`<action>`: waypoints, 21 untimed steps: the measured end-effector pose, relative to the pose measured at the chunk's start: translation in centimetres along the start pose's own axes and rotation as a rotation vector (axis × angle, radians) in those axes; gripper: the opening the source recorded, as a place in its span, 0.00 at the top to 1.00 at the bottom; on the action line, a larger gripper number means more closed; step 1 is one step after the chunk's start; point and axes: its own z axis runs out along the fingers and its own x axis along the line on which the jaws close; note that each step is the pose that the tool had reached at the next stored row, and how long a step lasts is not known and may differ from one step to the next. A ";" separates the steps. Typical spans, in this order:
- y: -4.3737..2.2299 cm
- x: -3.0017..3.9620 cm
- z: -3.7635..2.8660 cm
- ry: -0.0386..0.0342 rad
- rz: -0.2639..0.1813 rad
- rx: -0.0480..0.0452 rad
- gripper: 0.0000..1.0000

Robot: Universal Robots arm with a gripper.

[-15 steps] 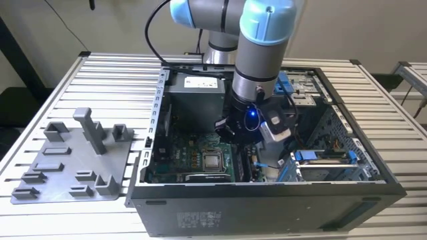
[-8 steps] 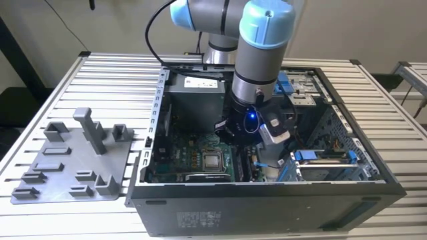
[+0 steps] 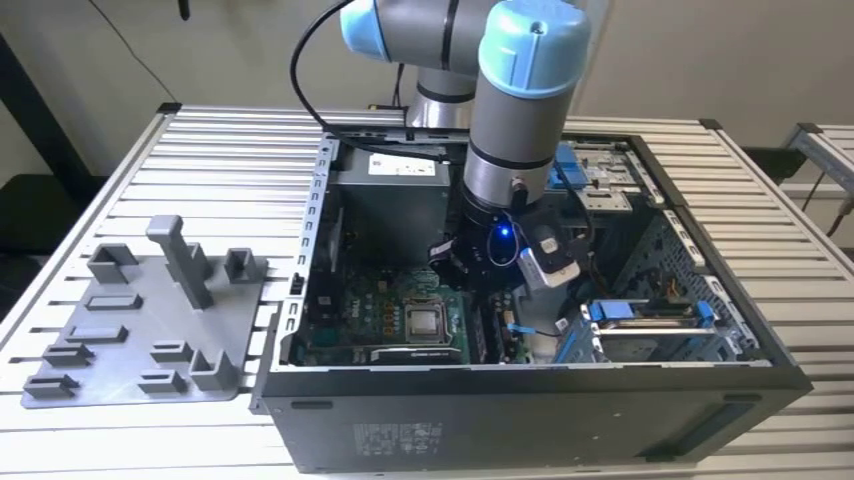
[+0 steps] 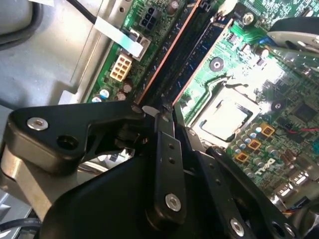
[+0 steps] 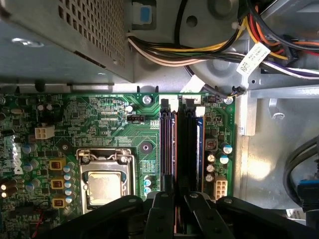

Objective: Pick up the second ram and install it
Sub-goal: 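Insert the second ram into the second slot, then press down the second ram until it locks into place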

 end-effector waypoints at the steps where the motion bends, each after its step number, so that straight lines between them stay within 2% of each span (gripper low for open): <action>1: 0.00 0.00 -0.01 0.0001 0.000 0.0003 0.84; 2: -0.02 0.00 -0.26 0.0001 0.000 0.0004 0.78; 9: -0.19 -0.01 -3.32 0.0002 0.000 0.0008 0.78; 13: -0.18 -0.01 -3.40 0.0001 0.000 0.0003 0.80; 15: -0.18 -0.01 -3.40 0.0001 0.000 0.0004 0.89; 21: -0.18 -0.01 -3.40 0.0000 0.000 0.0004 0.89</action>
